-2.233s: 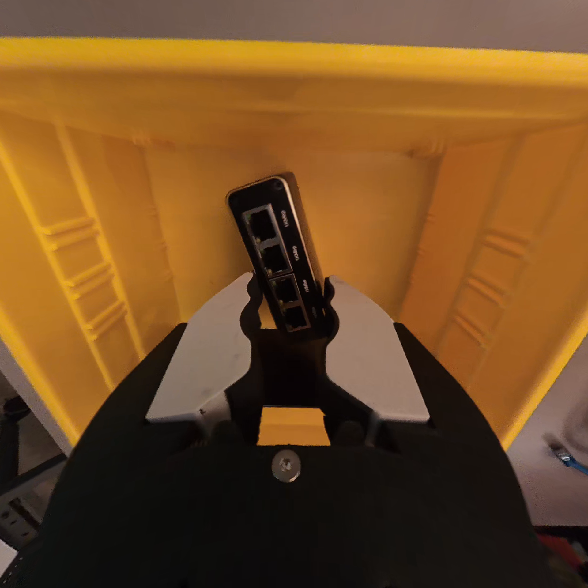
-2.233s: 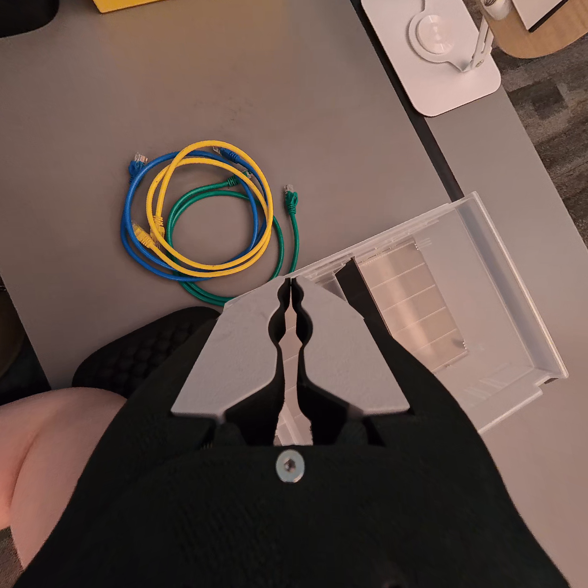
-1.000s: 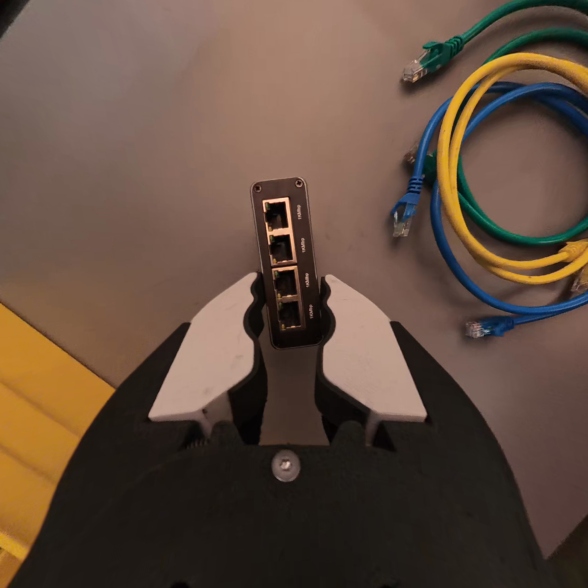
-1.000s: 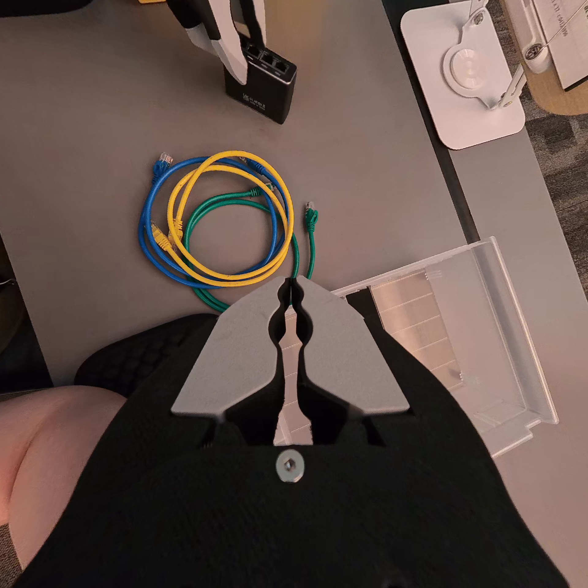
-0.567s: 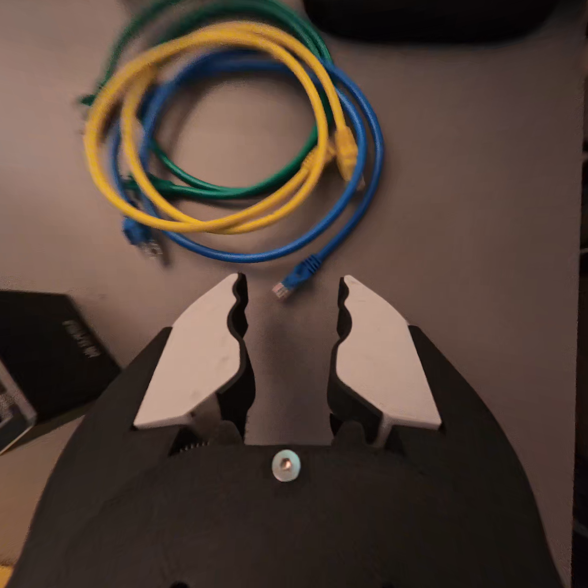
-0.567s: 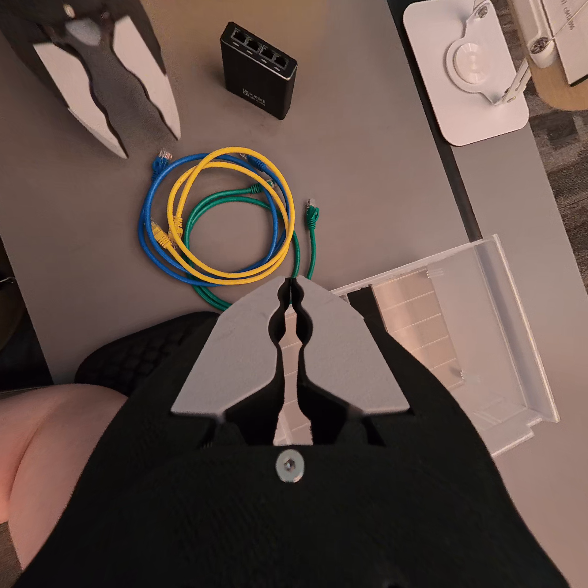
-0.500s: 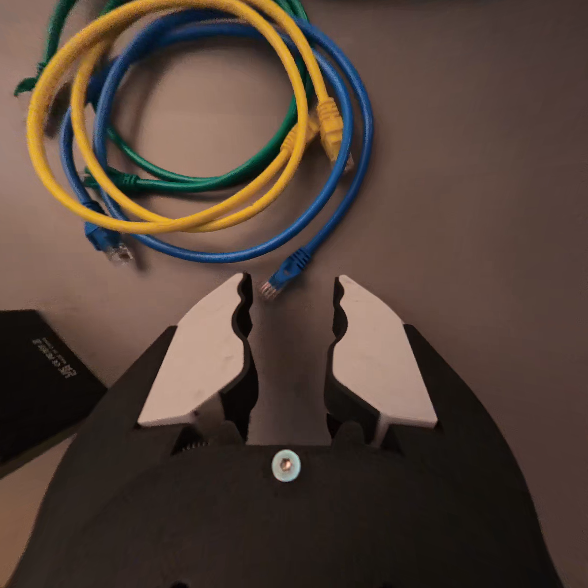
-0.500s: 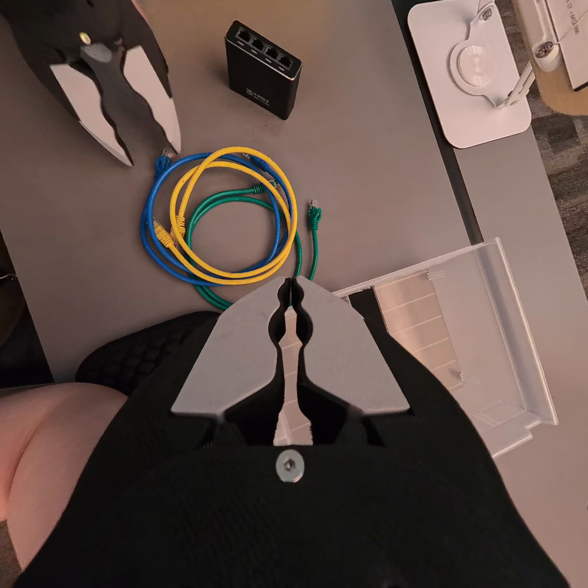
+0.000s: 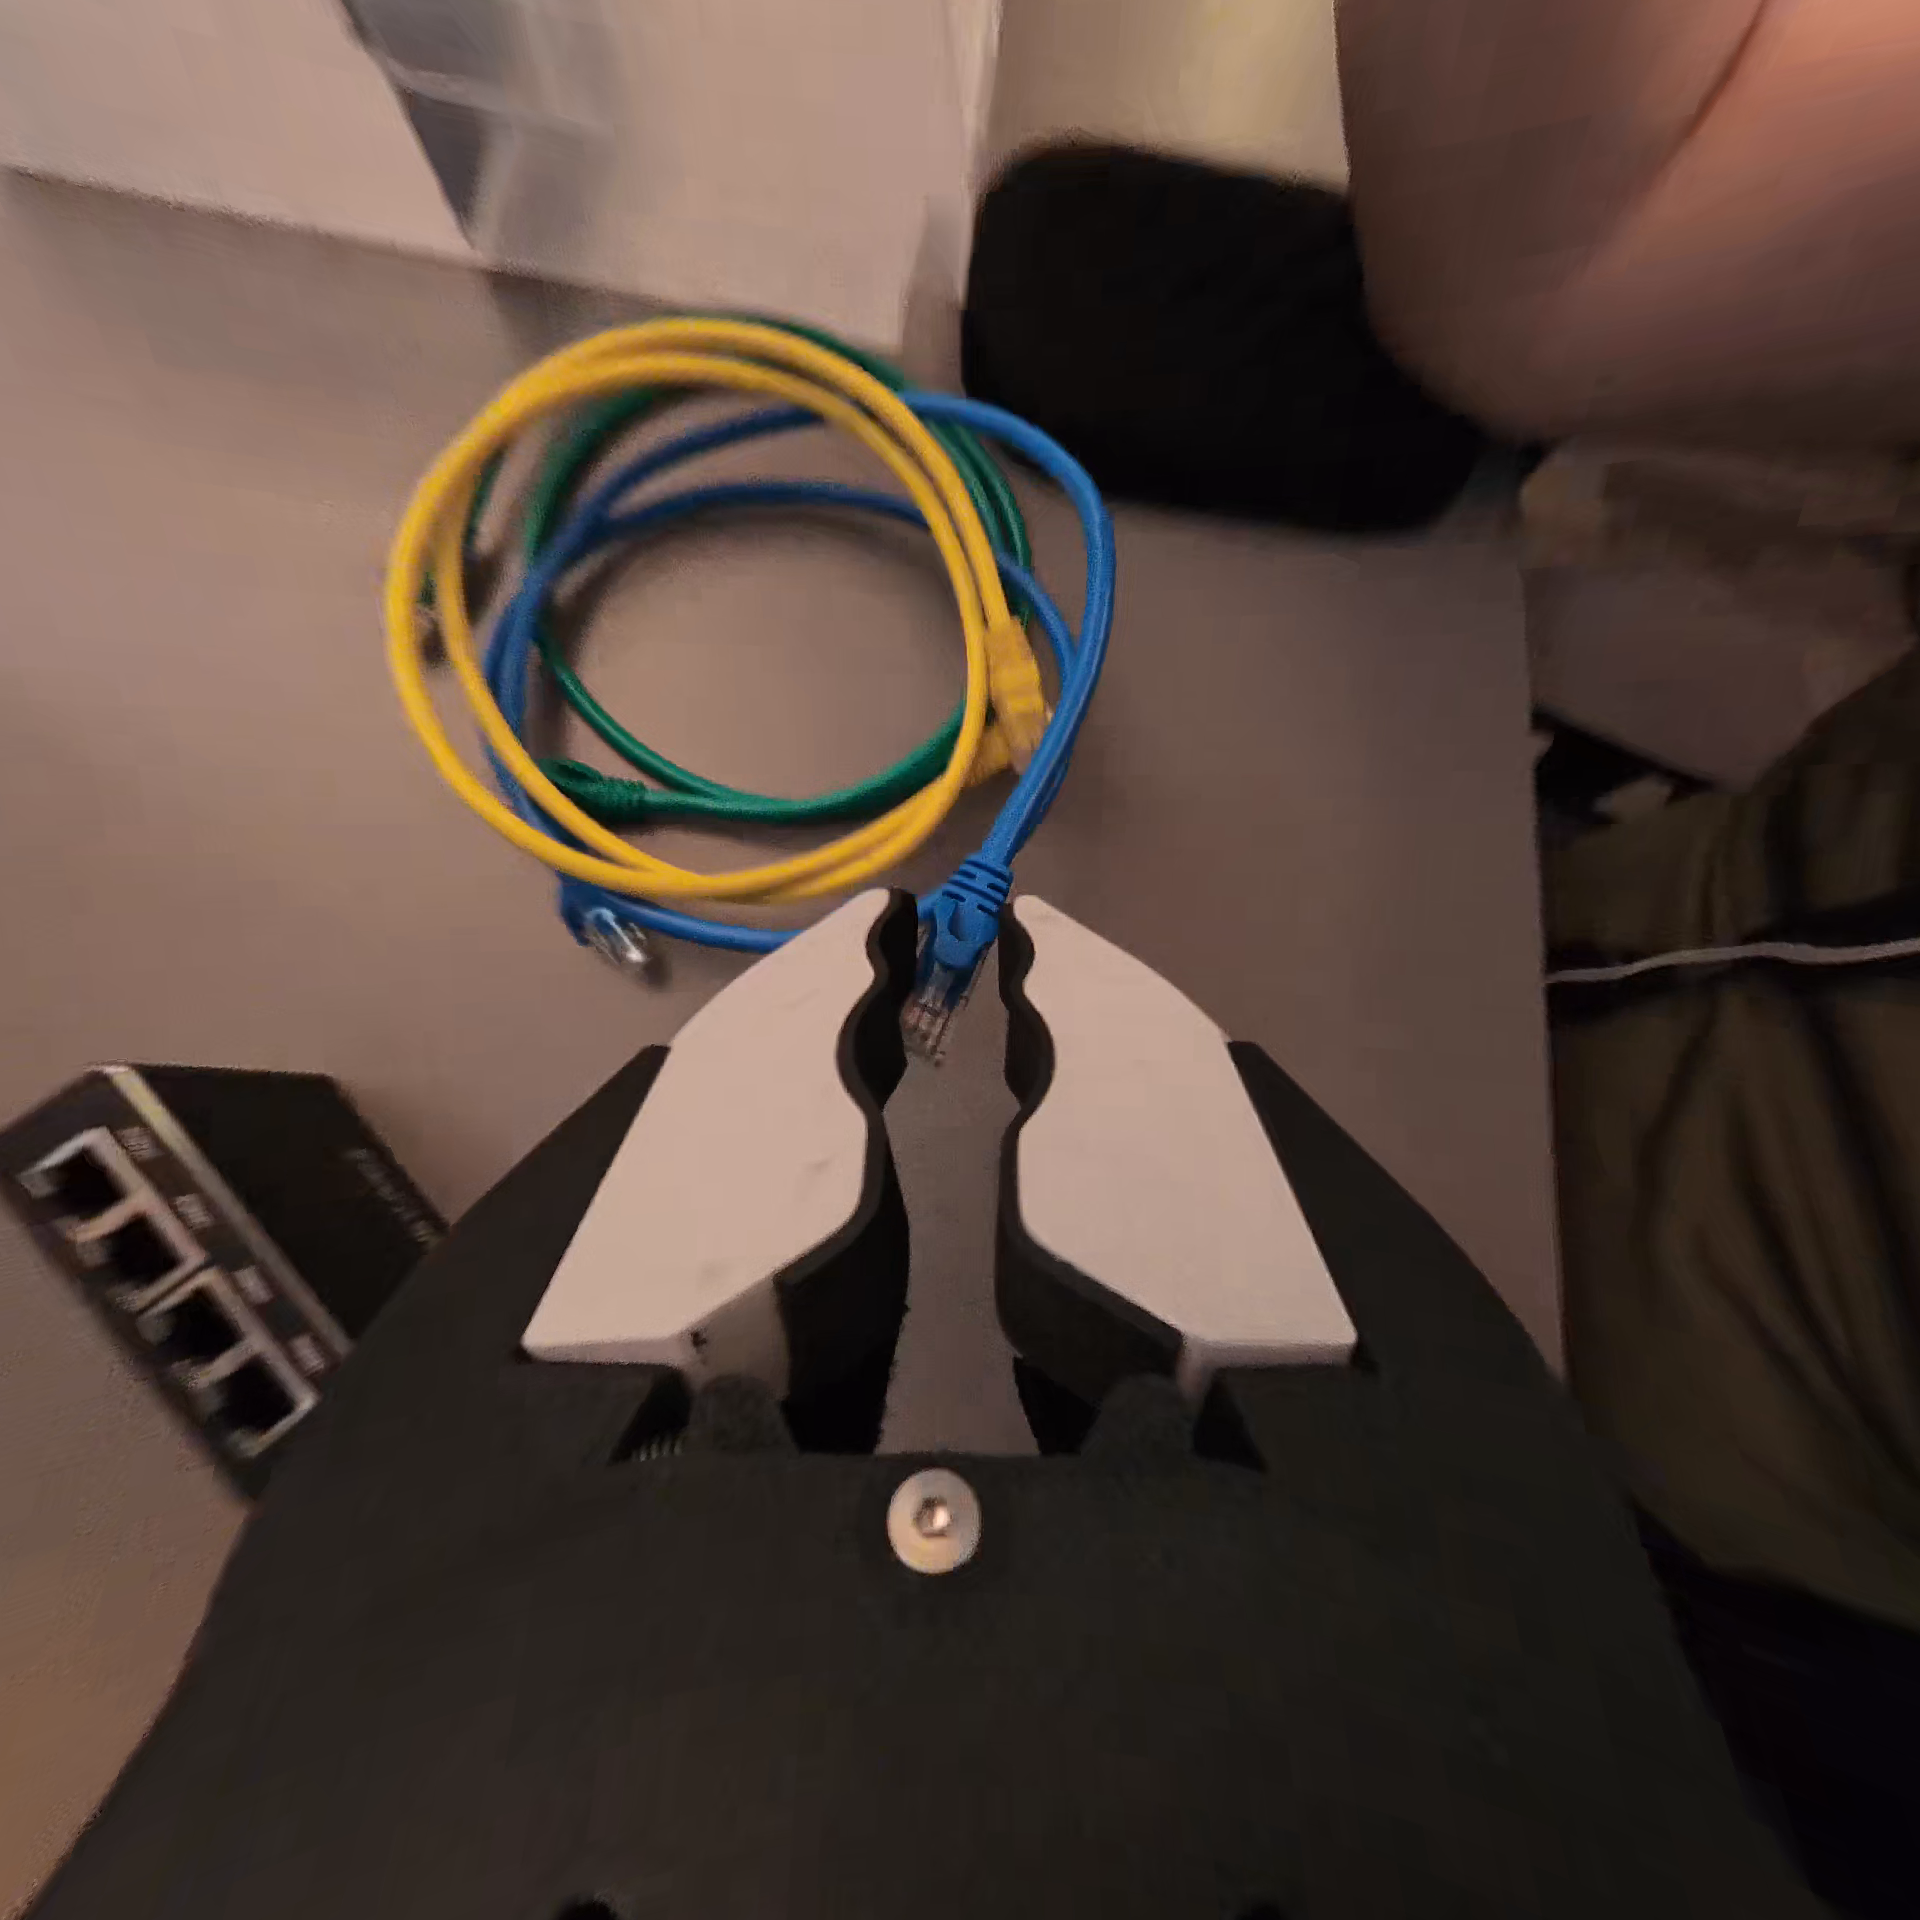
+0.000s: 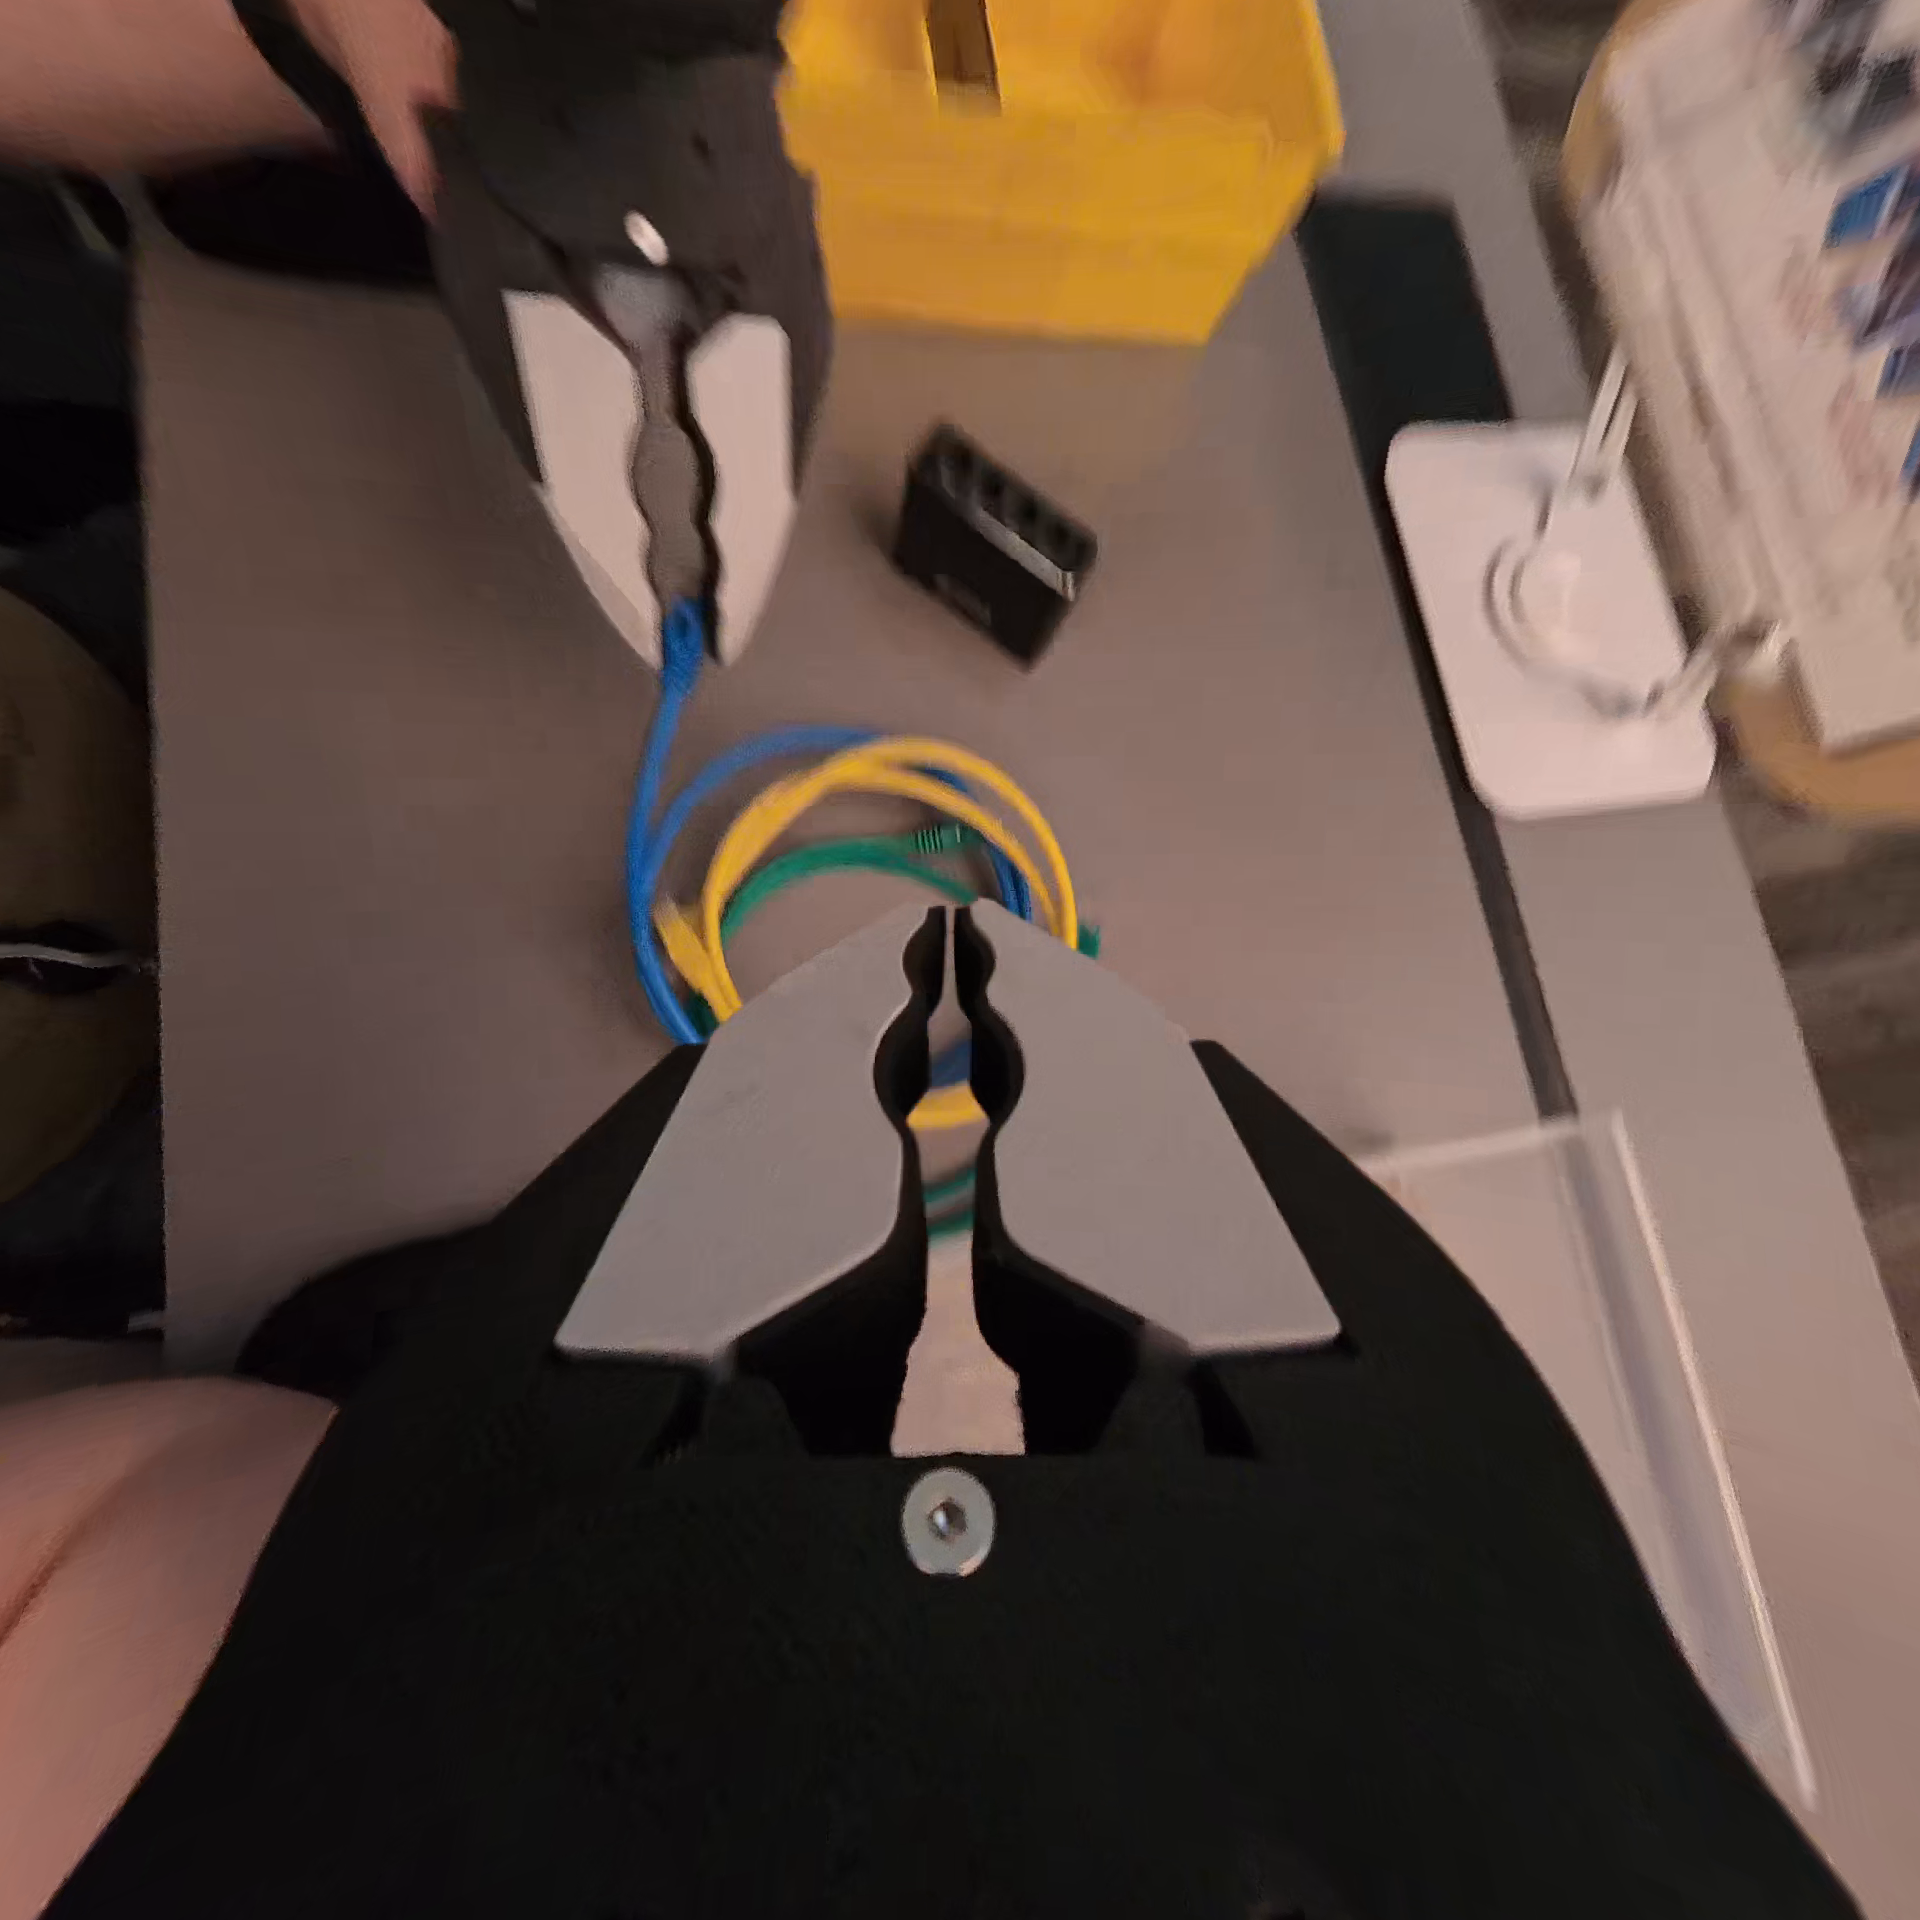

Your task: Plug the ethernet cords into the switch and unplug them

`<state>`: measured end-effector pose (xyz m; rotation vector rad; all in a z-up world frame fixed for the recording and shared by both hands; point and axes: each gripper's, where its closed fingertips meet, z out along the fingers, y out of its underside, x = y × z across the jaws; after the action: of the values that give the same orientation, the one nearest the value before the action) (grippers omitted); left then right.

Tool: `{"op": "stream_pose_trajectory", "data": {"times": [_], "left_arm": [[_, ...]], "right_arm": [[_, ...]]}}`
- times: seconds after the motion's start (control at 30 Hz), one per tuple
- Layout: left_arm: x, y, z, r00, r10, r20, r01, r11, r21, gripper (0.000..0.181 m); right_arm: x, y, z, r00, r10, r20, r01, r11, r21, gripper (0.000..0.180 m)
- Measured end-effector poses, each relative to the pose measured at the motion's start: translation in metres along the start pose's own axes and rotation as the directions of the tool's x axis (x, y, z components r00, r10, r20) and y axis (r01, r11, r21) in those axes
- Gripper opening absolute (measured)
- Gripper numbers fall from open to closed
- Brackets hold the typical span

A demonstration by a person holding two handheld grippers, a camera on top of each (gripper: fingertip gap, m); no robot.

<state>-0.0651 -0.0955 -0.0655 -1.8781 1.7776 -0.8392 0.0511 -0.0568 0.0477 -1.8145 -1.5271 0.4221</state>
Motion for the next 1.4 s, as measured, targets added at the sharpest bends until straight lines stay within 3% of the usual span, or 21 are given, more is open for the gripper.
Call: {"op": "stream_pose_trajectory", "data": {"times": [0.13, 0.23, 0.33, 0.47, 0.53, 0.63, 0.77, 0.93, 1.17, 1.27, 1.4], "left_arm": [[-0.021, -0.049, -0.038, 0.994, -0.111, 0.010, 0.108, 0.985, 0.133, 0.013], [-0.046, -0.080, -0.065, 0.982, -0.187, 0.034, 0.177, 0.964, 0.199, 0.013], [-0.065, -0.107, -0.088, 0.968, -0.252, 0.005, 0.242, 0.934, 0.264, 0.012], [-0.077, -0.128, -0.105, 0.952, -0.292, -0.092, 0.305, 0.891, 0.337, 0.012], [-0.080, -0.132, -0.111, 0.945, -0.304, -0.120, 0.327, 0.870, 0.368, 0.012], [-0.082, -0.133, -0.123, 0.944, -0.300, -0.137, 0.330, 0.844, 0.422, 0.012], [-0.075, -0.129, -0.132, 0.950, -0.273, -0.152, 0.313, 0.836, 0.451, 0.012], [-0.067, -0.128, -0.141, 0.960, -0.234, -0.152, 0.279, 0.838, 0.469, 0.012], [-0.058, -0.130, -0.140, 0.973, -0.182, -0.139, 0.227, 0.855, 0.466, 0.012], [-0.060, -0.129, -0.139, 0.977, -0.182, -0.111, 0.213, 0.864, 0.457, 0.012], [-0.060, -0.129, -0.138, 0.979, -0.179, -0.097, 0.203, 0.867, 0.456, 0.012]], "right_arm": [[-0.035, -0.080, -0.016, 0.983, -0.062, 0.174, -0.003, 0.936, 0.351, 0.012], [-0.067, -0.114, -0.019, 0.933, -0.111, 0.344, -0.067, 0.882, 0.467, 0.013], [-0.087, -0.118, 0.000, 0.849, -0.047, 0.527, -0.186, 0.906, 0.381, 0.014], [-0.060, -0.098, 0.057, 0.807, 0.254, 0.534, -0.380, 0.915, 0.139, 0.014], [-0.038, -0.093, 0.080, 0.728, 0.418, 0.543, -0.538, 0.840, 0.074, 0.015], [0.000, -0.105, 0.090, 0.611, 0.495, 0.618, -0.725, 0.663, 0.186, 0.019], [0.030, -0.114, 0.089, 0.691, 0.452, 0.563, -0.707, 0.584, 0.399, 0.029], [0.031, -0.133, 0.061, 0.765, 0.312, 0.564, -0.634, 0.515, 0.577, 0.032], [0.029, -0.137, 0.051, 0.714, 0.252, 0.654, -0.685, 0.443, 0.577, 0.010], [0.029, -0.135, 0.052, 0.690, 0.253, 0.678, -0.707, 0.436, 0.556, 0.010], [0.030, -0.134, 0.051, 0.729, 0.257, 0.634, -0.669, 0.464, 0.581, 0.010]]}}
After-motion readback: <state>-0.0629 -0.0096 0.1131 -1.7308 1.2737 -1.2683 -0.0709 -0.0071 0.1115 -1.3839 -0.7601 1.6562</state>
